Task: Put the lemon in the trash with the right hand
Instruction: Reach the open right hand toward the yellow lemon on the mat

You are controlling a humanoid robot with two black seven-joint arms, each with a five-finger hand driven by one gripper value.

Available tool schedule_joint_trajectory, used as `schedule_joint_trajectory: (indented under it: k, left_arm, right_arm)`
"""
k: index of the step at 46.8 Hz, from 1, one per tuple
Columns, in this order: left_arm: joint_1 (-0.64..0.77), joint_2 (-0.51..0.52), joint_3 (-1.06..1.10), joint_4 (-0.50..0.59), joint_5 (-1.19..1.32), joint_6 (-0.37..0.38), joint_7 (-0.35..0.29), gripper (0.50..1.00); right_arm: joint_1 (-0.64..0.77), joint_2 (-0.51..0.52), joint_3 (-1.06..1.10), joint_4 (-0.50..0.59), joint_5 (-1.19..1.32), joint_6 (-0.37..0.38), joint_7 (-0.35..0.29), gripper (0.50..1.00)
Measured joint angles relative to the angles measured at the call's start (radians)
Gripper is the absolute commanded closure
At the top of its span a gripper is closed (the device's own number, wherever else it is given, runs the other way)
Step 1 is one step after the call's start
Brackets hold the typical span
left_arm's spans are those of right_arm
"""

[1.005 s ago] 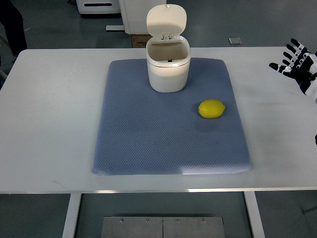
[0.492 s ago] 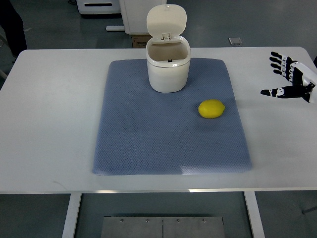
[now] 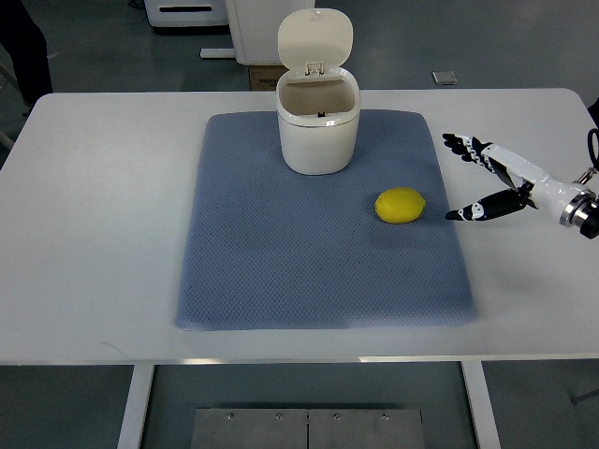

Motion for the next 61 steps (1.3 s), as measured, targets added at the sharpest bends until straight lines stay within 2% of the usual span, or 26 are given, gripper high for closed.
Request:
schedule_joint_trajectory:
  k: [27, 33, 44, 61]
  left_arm:
    - [-0.001, 0.0, 0.0, 0.0, 0.0, 0.0, 0.0, 0.5]
    - [-0.001, 0.0, 0.0, 0.0, 0.0, 0.0, 0.0, 0.5]
    - [-0.001, 0.0, 0.0, 0.0, 0.0, 0.0, 0.0, 0.5]
    - [-0.001, 0.0, 0.0, 0.0, 0.0, 0.0, 0.0, 0.5]
  right_arm:
    - [0.039, 0.098, -0.061, 0.003, 0.0, -0.026, -0.021, 0.509]
    - [0.041, 0.117, -0.089, -0.005, -0.002, -0.051, -0.021, 0.511]
    - [0.047, 0.122, -0.113, -0.015, -0.003, -0.085, -0.018, 0.54]
    - [0.046, 0.151, -0.114, -0.02, -0.003, -0.092, -0.016, 0.563]
